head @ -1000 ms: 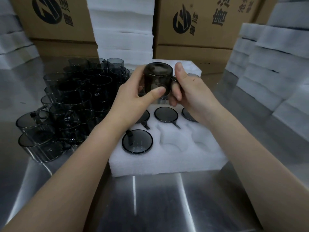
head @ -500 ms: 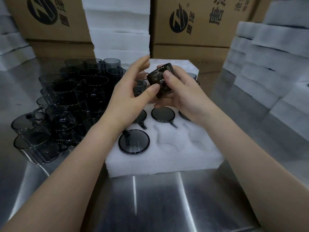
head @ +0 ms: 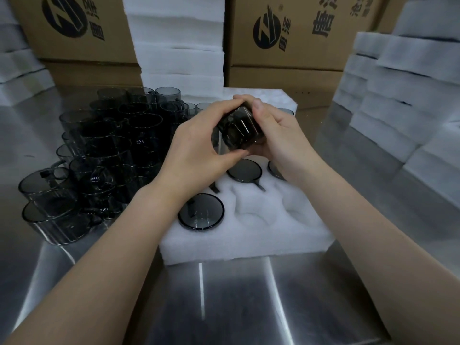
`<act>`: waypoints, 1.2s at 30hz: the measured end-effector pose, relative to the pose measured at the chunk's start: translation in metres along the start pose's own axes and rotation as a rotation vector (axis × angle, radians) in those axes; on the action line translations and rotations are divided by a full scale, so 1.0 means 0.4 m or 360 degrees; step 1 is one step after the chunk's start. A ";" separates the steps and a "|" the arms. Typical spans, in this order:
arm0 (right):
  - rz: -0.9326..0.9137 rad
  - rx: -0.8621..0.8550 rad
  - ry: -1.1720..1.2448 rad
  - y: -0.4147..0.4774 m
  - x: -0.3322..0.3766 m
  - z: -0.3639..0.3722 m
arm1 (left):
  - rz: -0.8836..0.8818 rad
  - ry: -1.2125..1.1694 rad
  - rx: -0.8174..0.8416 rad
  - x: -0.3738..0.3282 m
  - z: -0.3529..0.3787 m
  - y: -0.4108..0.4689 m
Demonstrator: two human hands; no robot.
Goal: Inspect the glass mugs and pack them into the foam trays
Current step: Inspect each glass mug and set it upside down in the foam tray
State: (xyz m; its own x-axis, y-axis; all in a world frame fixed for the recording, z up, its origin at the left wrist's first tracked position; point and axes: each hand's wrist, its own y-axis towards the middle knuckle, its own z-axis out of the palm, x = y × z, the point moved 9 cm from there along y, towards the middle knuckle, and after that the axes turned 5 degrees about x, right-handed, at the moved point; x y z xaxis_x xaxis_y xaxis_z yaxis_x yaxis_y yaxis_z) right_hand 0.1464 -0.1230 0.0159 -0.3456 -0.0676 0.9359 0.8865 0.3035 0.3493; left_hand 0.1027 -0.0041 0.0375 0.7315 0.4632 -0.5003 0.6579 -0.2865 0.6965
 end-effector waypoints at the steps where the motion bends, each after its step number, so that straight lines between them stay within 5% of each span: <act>1: 0.0022 -0.0009 0.0027 0.000 -0.001 -0.004 | -0.0019 -0.0036 0.0005 0.002 0.000 0.000; 8: 0.0157 -0.0030 0.0238 0.004 -0.021 -0.023 | -0.0038 -0.0169 0.0036 0.007 0.004 -0.001; 15: 0.0401 0.0346 0.0552 0.004 -0.053 0.038 | 0.0056 -0.0089 -0.0029 0.002 0.000 0.000; 24: -0.0004 -0.0043 -0.0009 0.002 -0.011 -0.007 | -0.0052 0.0244 -0.0036 0.012 0.002 0.002; 32: 0.0185 -0.0192 0.0201 0.002 -0.025 -0.047 | 0.0135 0.0093 0.0026 -0.013 0.010 -0.006; 36: 0.0386 0.0150 0.0567 0.013 -0.052 0.000 | 0.0289 0.0112 0.0027 -0.024 0.015 -0.007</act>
State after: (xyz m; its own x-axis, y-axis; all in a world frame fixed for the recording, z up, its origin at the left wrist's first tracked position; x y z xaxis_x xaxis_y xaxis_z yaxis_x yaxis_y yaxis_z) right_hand 0.1581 -0.1200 -0.0017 0.0115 -0.3020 0.9532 0.8911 0.4356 0.1272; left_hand 0.0949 -0.0130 0.0374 0.8245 0.4599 -0.3298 0.5197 -0.3845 0.7630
